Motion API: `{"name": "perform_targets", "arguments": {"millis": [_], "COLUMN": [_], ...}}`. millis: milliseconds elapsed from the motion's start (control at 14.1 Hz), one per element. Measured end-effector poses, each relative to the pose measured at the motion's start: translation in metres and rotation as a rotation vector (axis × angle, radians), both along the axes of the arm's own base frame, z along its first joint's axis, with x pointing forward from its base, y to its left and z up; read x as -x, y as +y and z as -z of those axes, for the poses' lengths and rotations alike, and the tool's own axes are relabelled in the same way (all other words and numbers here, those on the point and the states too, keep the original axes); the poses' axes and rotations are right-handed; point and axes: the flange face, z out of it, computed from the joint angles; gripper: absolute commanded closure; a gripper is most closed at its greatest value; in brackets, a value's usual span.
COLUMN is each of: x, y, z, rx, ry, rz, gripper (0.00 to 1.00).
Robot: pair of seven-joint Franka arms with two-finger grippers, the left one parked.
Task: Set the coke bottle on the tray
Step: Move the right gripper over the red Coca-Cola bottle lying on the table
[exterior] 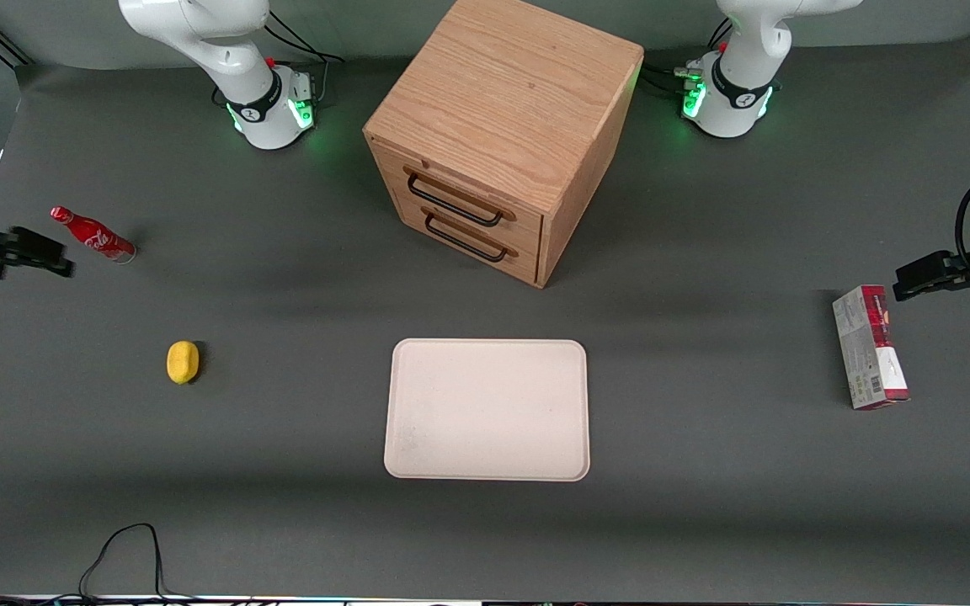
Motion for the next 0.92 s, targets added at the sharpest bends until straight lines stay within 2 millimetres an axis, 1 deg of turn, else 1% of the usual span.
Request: {"name": "perform_targets", "arguments": {"millis": [142,213,284,355,426,497,568,710,781,852,923], "x": [0.024,0.040,0.058,0.076,0.094,0.112,0.131,0.170,0.187,0.200,0.208], "y": [-0.073,-0.110,-0.143,-0.168,-0.184,-0.191,-0.192,-0.185,-0.181,-0.178,-0.175], "z": [-0.007,-0.009,-0.010,-0.010,-0.011,-0.012,-0.014,-0.018,-0.015,-0.010,-0.002], "rx": [0.002,0.000,-0.004,-0.005,0.002,0.007,0.005,-0.013,-0.025,-0.032,-0.031], "ry": [-0.002,-0.004,-0.005,-0.002,0.005,0.010,0.008,-0.012,-0.025,-0.039,-0.047], "rz": [0.028,0.040,0.053,0.070,0.084,0.092,0.088,0.067,0.055,0.045,0.035], "gripper": [0.00,0.00,0.00,0.00,0.00,0.00,0.00,0.00,0.00,0.00,0.00]}}
